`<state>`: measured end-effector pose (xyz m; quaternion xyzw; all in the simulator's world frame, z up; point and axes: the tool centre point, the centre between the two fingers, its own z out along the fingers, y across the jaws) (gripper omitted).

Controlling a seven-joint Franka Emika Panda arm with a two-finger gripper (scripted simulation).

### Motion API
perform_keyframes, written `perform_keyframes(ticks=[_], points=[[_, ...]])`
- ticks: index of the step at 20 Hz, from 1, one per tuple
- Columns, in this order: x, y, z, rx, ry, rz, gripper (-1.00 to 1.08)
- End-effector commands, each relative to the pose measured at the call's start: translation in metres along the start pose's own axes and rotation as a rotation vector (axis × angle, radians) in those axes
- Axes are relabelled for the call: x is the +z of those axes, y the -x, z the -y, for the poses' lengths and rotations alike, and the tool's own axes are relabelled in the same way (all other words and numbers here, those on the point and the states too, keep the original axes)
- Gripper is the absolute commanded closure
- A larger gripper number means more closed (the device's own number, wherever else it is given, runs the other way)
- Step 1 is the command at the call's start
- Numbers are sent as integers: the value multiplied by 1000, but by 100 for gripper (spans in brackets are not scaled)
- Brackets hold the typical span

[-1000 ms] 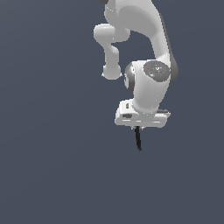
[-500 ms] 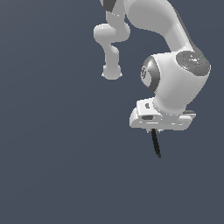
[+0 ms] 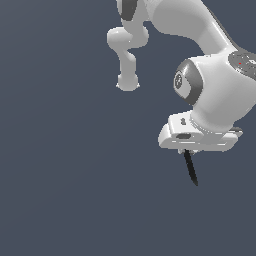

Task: Pick up the object and move it to a goal position.

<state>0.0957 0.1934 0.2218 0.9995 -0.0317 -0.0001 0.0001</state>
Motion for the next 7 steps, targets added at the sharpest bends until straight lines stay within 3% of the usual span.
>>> perform_keyframes(ticks=[1,7], points=[[-3,-3,4,0,0,0,108],[-5,-5,7,0,0,0,108]])
